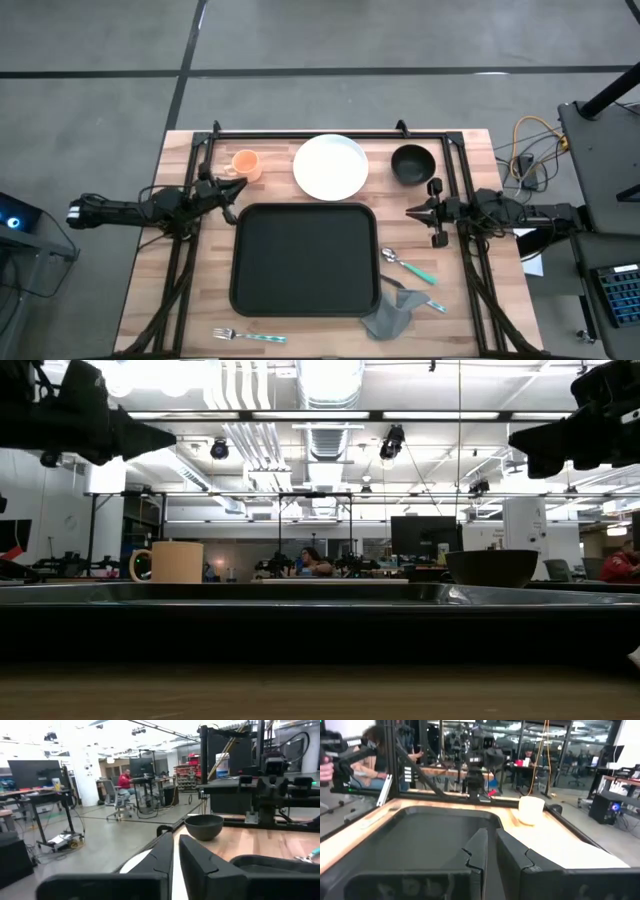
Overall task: Set up tray
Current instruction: Put the mug on the serving tray
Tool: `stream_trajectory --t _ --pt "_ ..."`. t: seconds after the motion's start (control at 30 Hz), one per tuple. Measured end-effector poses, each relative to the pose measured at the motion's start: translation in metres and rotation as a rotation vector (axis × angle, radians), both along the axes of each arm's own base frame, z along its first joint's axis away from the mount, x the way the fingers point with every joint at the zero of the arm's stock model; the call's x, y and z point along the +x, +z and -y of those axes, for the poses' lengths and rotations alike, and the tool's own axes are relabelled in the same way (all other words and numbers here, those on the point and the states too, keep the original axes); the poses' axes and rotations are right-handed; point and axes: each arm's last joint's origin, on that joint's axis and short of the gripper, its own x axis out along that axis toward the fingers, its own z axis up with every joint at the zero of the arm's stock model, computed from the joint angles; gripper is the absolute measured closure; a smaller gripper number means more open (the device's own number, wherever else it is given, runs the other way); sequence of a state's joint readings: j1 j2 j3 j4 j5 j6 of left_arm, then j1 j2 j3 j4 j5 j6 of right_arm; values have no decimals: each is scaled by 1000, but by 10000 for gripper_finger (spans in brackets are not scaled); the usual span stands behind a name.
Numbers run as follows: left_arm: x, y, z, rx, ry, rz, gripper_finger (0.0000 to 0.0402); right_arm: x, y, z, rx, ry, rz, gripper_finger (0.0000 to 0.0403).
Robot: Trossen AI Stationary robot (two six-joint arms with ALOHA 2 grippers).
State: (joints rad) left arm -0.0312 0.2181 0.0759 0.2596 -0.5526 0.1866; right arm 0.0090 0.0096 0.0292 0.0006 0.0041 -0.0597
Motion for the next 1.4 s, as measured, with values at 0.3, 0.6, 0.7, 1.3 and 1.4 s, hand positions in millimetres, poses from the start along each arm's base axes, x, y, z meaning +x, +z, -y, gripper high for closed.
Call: stream_trajectory --t 0.3,0.6,0.7,1.3,1.4 --pt "9 6 -3 46 163 -123 288 0 0 0 0 0 -3 376" --pt "26 16 -5 -11 269 -307 245 0 0 0 0 0 -3 376" --pt "31 25 -6 -63 313 -381 244 0 0 0 0 0 -3 376" --pt "59 43 -66 -539 428 -562 244 0 0 0 0 1 -3 376" --pt "63 46 -83 -611 451 -621 244 0 0 0 0 1 -3 376"
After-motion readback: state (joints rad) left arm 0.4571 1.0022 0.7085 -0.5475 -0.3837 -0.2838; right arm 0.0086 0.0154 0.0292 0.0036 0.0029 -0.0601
